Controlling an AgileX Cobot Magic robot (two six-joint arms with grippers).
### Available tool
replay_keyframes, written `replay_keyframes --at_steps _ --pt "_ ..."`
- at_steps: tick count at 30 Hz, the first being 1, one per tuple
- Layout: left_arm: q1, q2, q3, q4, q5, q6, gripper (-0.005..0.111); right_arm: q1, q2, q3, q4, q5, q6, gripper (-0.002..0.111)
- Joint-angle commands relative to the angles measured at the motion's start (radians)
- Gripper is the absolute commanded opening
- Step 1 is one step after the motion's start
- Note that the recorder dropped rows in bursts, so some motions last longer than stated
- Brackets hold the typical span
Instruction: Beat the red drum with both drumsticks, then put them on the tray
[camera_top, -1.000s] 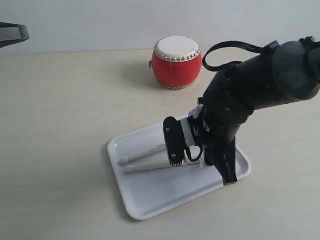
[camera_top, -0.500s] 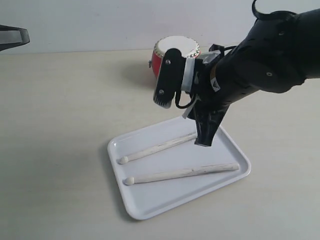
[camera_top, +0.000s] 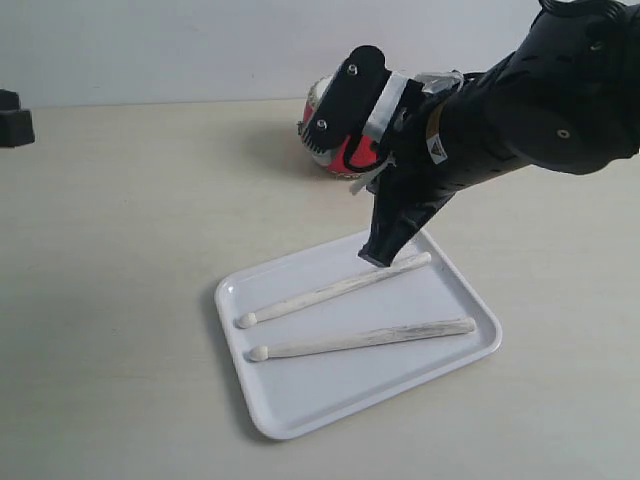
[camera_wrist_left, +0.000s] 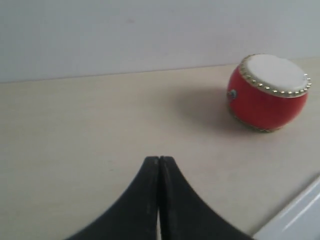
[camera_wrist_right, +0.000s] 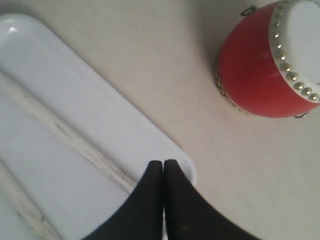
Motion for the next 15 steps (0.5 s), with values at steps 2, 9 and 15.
replay_keyframes --at_steps 2,9,15 --pt "-0.115 -0.277 0.161 -0.023 -0.287 -0.044 0.000 -0.108 -0.041 0.004 0.016 -0.122 0.116 0.000" --pt "-0.115 -0.643 0.286 -0.033 -0.283 -0.062 0.000 -0.267 -0.050 0.004 0.187 -0.186 0.081 0.000" --pt "-0.115 -0.710 0.304 -0.037 -0.283 -0.057 0.000 -0.319 -0.050 0.004 0.214 -0.194 0.094 0.000"
